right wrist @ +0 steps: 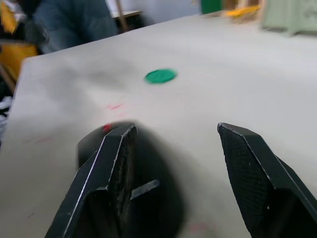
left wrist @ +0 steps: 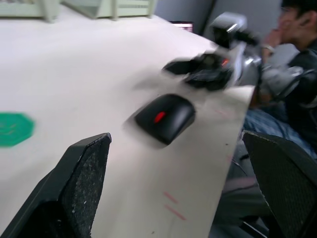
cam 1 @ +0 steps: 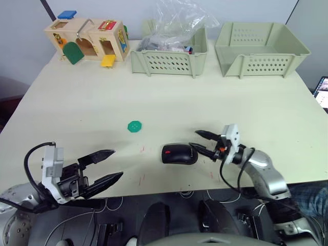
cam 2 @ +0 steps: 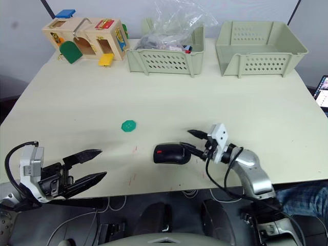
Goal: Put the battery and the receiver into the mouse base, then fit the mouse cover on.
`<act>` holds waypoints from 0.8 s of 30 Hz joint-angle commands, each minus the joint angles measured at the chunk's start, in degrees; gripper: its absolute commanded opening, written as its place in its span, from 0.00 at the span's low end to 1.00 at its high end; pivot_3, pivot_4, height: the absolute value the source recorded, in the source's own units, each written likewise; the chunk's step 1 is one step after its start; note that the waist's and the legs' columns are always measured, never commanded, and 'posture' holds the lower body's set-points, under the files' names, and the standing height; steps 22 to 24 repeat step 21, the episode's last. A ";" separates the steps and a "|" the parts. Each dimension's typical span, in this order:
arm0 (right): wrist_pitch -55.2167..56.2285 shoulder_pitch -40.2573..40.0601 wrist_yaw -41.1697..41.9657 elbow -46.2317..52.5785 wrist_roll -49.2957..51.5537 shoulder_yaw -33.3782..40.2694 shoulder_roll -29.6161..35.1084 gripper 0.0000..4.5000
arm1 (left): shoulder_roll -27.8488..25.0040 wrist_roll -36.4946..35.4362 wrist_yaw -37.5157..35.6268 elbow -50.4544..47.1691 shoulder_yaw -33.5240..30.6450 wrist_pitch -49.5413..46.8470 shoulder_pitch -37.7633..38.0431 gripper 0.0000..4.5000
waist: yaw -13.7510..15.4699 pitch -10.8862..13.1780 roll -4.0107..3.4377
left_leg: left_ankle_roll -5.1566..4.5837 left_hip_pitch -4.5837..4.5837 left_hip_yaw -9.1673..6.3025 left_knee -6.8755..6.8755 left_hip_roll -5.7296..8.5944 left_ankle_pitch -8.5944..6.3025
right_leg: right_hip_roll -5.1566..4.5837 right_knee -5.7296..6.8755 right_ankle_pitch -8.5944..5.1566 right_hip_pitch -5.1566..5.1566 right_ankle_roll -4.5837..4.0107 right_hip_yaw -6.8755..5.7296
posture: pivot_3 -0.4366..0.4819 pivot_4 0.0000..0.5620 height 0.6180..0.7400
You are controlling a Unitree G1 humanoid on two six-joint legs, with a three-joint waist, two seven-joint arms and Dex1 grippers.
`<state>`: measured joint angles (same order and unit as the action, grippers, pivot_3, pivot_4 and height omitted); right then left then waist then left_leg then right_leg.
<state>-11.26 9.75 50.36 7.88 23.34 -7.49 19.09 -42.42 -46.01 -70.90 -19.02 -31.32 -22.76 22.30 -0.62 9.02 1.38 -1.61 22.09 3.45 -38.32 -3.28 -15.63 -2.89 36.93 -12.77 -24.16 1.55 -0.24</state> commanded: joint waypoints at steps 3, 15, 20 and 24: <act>-7.37 -7.53 -0.70 12.63 5.58 10.40 10.20 0.78 | 2.65 1.38 7.26 -1.73 -1.88 -0.78 2.44 1.00 | 0.57 0.02 -0.04 | 0.02 0.06 0.04 0.01 0.06 -0.02 | -0.07 -0.05 -0.02 0.00 0.02 -0.03 | 0.48 0.27 1.00; -11.04 -29.64 -0.62 19.06 10.55 32.13 20.19 1.00 | 6.58 2.62 15.68 -3.46 -5.21 -1.55 10.33 1.00 | 0.18 0.02 0.18 | 0.07 0.03 0.09 -0.03 0.02 -0.07 | -0.04 -0.12 -0.18 0.00 0.32 -0.03 | 0.48 0.27 1.00; -10.53 -30.95 0.47 17.88 10.78 33.60 20.65 1.00 | 6.95 1.88 16.56 -4.13 -5.04 -1.53 11.02 1.00 | 0.11 0.03 0.17 | 0.08 -0.08 -0.03 -0.02 0.00 -0.08 | -0.05 -0.09 -0.18 0.00 0.33 0.07 | 0.48 0.27 1.00; -10.48 -30.87 0.51 17.62 10.80 33.56 20.59 1.00 | 6.48 1.99 16.90 -4.37 -4.81 -2.26 11.20 1.00 | 0.11 0.03 0.17 | 0.08 -0.04 -0.03 -0.02 0.00 -0.08 | -0.04 -0.09 -0.18 -0.01 0.33 0.07 | 0.48 0.27 1.00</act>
